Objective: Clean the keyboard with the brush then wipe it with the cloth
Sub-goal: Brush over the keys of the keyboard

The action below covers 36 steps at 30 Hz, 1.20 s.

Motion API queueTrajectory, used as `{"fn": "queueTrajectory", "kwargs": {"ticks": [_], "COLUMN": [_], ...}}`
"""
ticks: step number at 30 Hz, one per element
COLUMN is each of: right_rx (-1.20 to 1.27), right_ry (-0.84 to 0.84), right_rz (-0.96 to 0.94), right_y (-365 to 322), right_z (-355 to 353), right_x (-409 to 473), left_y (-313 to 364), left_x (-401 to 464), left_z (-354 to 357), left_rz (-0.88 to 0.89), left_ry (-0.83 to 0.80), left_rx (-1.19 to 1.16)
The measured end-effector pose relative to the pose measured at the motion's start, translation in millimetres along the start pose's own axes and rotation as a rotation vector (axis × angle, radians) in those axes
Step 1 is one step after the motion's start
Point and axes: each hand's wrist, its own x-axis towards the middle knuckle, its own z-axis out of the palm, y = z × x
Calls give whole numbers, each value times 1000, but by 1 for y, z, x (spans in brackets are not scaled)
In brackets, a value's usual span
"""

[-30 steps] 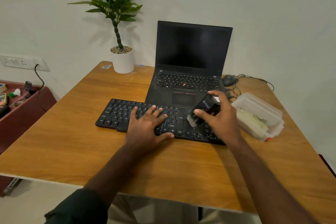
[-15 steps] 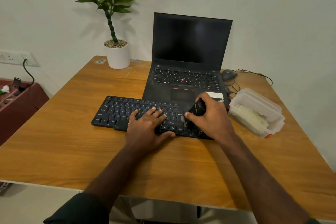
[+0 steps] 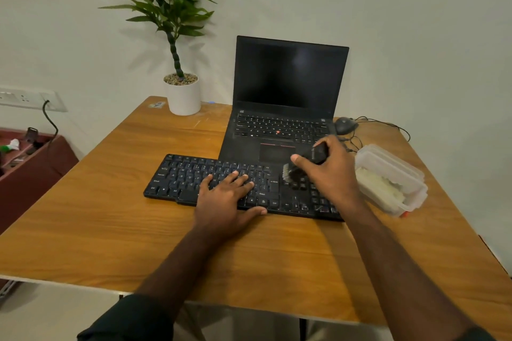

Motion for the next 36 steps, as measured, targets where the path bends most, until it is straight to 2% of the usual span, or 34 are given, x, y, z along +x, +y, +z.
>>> {"fn": "queueTrajectory", "kwargs": {"ticks": [5,9,12,16,22,26,36], "right_rx": [-220,-390,-395,-315,-382,-374,-332], "right_ry": [-102,-278,-395,-232,-362,-426,-439], "right_rz": [-104,-155,-116,-56,-149,-130,-133], "right_y": [-8,-14,-20,-19,-19,-24,-22], "right_z": [24,37,32,22,35,29,18], "right_x": [15,26,38,48,33,27,-10], "left_y": [0,-1,-2,-3,-1,-1,-2], "left_x": [1,1,1,1,2,1,0], "left_z": [-1,2,3,2,2,1,4], "left_rz": [11,9,11,9,4,13,26], "left_ry": [8,16,16,-3,10,15,55], "left_rx": [3,1,4,20,16,11,8]}}
